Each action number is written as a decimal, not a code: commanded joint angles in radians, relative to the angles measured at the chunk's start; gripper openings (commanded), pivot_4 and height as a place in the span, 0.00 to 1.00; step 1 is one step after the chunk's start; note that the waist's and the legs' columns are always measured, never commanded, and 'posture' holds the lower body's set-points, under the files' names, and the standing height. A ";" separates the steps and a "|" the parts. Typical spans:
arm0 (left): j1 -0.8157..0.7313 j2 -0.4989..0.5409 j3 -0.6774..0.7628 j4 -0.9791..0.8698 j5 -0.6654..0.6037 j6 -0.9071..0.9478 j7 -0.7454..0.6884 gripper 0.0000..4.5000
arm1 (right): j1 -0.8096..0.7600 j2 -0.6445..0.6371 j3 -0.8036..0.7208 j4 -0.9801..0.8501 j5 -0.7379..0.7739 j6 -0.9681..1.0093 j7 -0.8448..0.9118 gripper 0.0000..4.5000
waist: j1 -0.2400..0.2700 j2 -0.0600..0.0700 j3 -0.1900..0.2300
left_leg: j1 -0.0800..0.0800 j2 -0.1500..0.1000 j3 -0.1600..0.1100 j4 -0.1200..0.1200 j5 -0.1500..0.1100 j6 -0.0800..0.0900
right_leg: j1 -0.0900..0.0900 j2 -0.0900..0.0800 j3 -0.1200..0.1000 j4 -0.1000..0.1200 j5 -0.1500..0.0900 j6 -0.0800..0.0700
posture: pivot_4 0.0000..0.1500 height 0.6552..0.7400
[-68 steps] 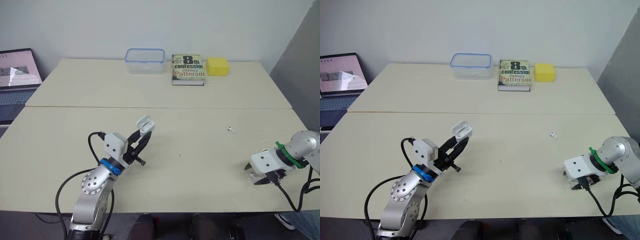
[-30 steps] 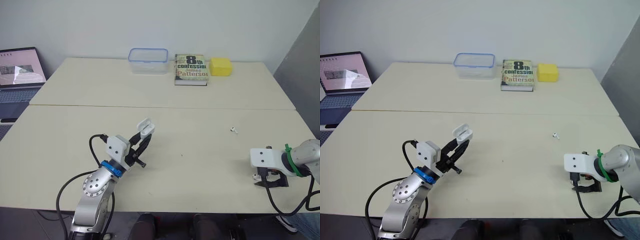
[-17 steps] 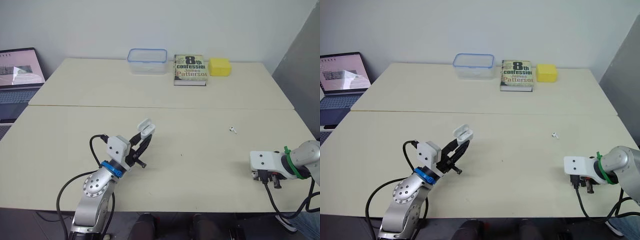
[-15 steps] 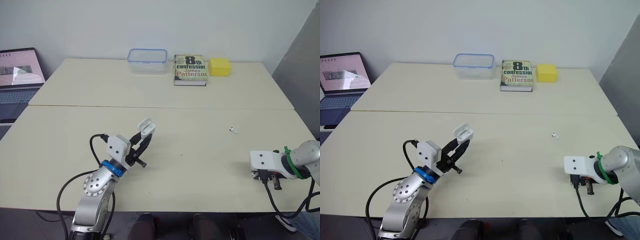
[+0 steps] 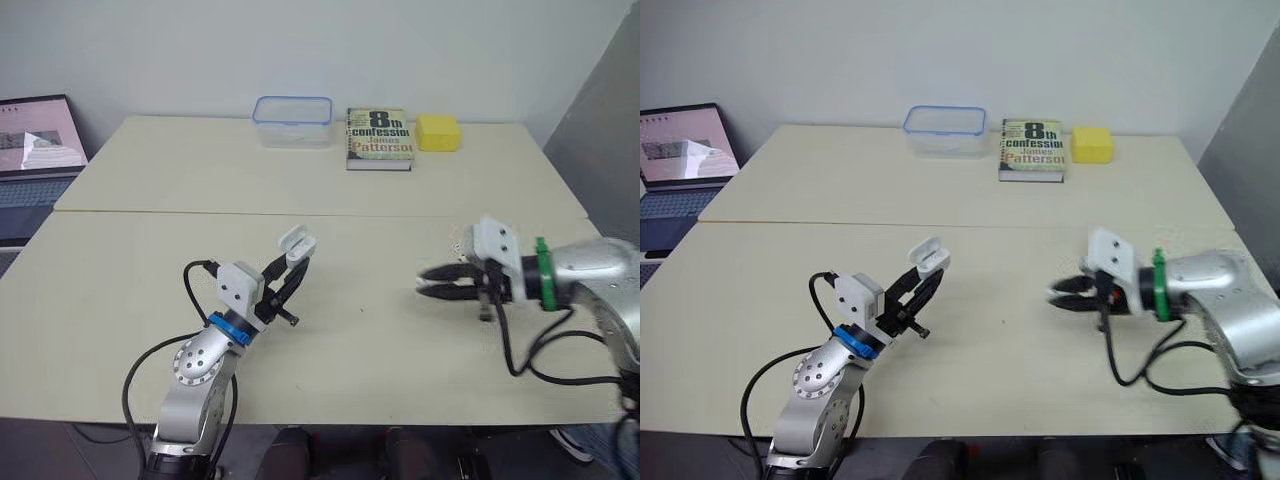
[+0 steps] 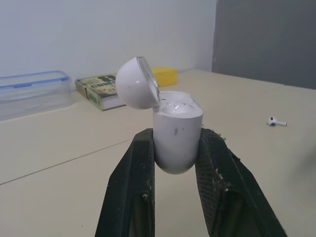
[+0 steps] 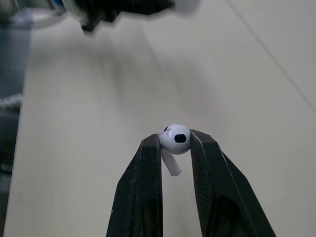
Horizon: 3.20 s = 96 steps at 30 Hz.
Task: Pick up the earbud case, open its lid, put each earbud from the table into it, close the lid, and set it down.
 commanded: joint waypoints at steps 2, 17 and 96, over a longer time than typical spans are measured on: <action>-0.028 -0.029 -0.024 0.000 0.010 -0.036 0.019 0.17 | -0.045 0.209 -0.062 -0.039 0.119 0.006 -0.196 0.10 | 0.001 0.000 0.000 | 0.000 -0.001 0.000 0.000 0.000 0.000 | -0.001 0.000 0.000 0.000 0.000 0.000 | 1.00 1.00; -0.068 -0.054 -0.066 0.044 0.027 -0.087 0.020 0.17 | -0.051 0.535 0.118 0.095 0.051 -0.148 -0.465 0.10 | -0.005 0.000 0.000 | 0.001 0.000 0.000 -0.001 0.000 0.000 | -0.003 0.001 0.001 0.003 0.000 0.000 | 1.00 1.00; -0.096 -0.052 -0.074 0.104 0.024 -0.113 0.005 0.17 | 0.454 0.019 -0.284 -0.059 -0.057 -0.052 -0.649 1.00 | -0.002 0.001 0.000 | 0.000 0.000 0.002 -0.005 0.000 0.000 | -0.005 0.005 0.002 0.002 -0.002 0.003 | 1.00 1.00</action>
